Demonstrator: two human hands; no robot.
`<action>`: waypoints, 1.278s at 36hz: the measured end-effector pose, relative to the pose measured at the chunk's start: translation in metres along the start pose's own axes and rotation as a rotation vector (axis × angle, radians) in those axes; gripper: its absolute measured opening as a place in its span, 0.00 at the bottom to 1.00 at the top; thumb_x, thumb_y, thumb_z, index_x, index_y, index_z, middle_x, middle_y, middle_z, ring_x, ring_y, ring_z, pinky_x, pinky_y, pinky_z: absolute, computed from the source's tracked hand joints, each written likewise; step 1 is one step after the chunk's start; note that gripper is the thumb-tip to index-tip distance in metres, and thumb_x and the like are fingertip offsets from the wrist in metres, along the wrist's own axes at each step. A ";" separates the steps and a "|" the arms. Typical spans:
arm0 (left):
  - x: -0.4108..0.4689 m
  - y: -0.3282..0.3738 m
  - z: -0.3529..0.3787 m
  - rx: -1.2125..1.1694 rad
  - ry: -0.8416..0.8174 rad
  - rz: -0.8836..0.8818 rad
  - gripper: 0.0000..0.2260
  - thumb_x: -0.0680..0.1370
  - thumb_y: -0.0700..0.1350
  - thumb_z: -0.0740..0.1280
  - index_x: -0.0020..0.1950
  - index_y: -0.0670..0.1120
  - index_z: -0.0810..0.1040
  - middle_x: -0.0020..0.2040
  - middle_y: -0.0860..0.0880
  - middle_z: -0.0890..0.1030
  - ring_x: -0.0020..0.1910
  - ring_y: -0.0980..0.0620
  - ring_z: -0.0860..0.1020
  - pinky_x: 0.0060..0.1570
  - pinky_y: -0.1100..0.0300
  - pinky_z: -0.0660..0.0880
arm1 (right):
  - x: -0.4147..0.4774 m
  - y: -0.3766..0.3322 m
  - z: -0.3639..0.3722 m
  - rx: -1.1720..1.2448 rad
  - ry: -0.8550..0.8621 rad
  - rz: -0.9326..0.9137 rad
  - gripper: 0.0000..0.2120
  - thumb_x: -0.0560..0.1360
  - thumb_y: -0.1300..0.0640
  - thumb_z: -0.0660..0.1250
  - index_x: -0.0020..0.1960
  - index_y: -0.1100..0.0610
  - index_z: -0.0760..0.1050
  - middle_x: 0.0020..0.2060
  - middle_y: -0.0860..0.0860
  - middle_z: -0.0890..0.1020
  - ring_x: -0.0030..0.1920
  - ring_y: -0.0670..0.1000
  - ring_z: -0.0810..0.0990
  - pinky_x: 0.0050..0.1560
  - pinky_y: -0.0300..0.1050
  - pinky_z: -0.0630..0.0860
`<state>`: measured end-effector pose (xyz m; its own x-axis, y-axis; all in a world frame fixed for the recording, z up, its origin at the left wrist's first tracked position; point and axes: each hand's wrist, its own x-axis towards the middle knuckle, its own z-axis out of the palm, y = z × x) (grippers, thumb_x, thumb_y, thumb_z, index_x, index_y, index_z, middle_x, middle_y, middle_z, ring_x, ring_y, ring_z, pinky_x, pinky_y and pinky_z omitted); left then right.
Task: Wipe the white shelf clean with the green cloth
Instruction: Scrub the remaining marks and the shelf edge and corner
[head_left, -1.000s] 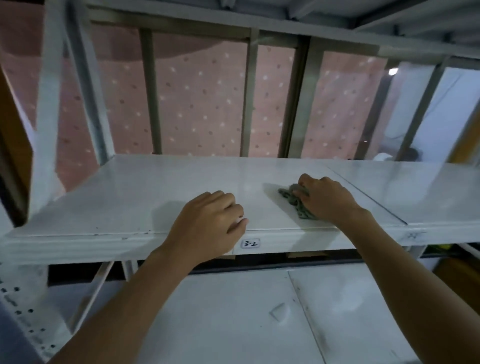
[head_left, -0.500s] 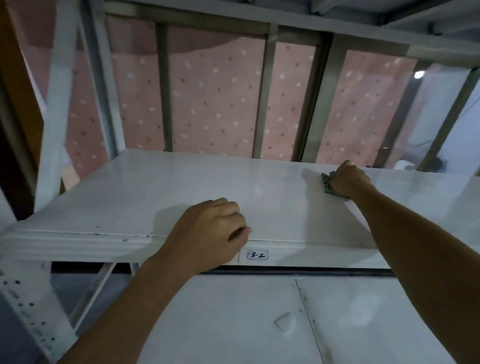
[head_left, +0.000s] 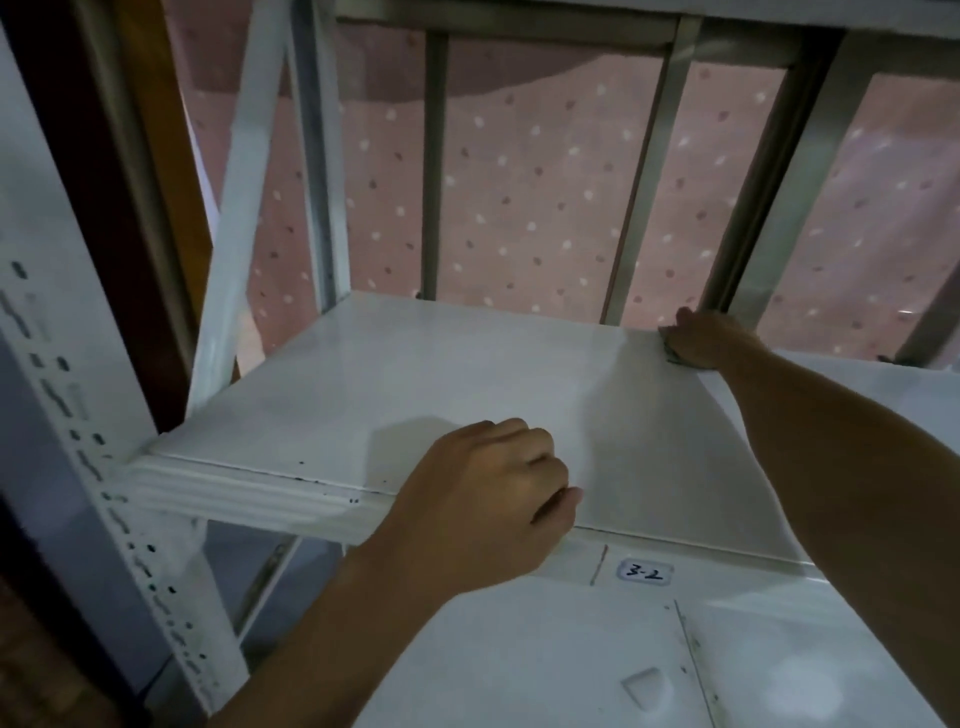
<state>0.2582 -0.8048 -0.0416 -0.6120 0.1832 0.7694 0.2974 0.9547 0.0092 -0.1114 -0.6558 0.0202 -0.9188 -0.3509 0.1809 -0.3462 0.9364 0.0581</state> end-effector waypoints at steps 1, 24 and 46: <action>-0.002 -0.001 -0.001 0.005 0.011 0.004 0.16 0.82 0.48 0.66 0.36 0.45 0.82 0.35 0.49 0.79 0.35 0.48 0.75 0.36 0.51 0.76 | 0.004 -0.012 -0.001 -0.019 -0.013 -0.041 0.26 0.83 0.43 0.48 0.72 0.58 0.64 0.65 0.63 0.73 0.63 0.66 0.74 0.61 0.58 0.74; -0.083 -0.073 -0.088 0.243 0.156 -0.164 0.15 0.84 0.44 0.66 0.40 0.42 0.83 0.41 0.45 0.83 0.40 0.46 0.80 0.45 0.50 0.80 | -0.096 -0.319 -0.035 0.162 0.044 -1.035 0.17 0.82 0.39 0.53 0.57 0.53 0.67 0.36 0.48 0.75 0.36 0.52 0.75 0.38 0.47 0.67; -0.045 -0.130 -0.126 0.170 -0.332 -0.665 0.05 0.81 0.41 0.67 0.47 0.45 0.81 0.46 0.44 0.80 0.46 0.42 0.78 0.45 0.51 0.75 | -0.201 -0.293 -0.061 0.353 -0.082 -1.069 0.12 0.81 0.60 0.60 0.61 0.57 0.77 0.48 0.53 0.76 0.51 0.56 0.77 0.52 0.49 0.73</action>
<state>0.3388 -0.9667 0.0030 -0.8192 -0.4080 0.4031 -0.3115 0.9066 0.2847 0.1862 -0.8592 0.0268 -0.1239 -0.9826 0.1386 -0.9848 0.1046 -0.1389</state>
